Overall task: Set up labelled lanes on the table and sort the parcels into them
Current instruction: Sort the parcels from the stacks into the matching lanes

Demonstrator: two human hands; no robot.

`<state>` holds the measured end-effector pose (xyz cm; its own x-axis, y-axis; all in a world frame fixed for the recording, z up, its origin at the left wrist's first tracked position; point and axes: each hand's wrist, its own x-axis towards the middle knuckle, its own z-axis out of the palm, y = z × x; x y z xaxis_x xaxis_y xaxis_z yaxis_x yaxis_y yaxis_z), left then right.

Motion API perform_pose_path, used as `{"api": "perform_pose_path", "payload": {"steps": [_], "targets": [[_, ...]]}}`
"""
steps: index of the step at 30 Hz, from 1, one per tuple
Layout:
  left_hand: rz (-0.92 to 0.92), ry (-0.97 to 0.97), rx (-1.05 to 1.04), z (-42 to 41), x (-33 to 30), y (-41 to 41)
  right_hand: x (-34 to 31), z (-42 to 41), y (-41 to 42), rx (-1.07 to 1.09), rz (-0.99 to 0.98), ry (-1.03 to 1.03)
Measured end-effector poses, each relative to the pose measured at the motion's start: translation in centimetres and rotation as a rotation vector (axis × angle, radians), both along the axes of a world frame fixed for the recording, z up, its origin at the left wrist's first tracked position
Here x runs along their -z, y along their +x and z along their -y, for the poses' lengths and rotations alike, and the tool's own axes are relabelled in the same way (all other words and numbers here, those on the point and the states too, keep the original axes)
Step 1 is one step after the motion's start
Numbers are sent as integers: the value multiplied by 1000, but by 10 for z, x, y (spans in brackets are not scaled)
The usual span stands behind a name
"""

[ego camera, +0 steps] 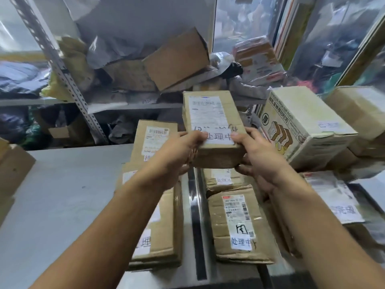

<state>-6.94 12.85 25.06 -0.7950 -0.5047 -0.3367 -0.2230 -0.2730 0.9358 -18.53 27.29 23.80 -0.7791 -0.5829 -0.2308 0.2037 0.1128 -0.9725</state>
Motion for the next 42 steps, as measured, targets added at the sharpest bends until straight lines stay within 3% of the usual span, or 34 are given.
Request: {"api": "perform_pose_path", "payload": {"steps": [6,16,21,31,42], "targets": [[-12,105,-220,-25,60,-73,65,12,-49,144,81,-41],[181,211,-260,-32,150,-103,164,16,-79,149,170,96],[315,58,-226,-35,170,-106,176,13,-75,43,42,299],[360,-17,-169,-35,173,-110,172,15,-86,2,-85,436],[329,-373,-317,-38,142,-111,144,9,-68,91,-382,338]]}}
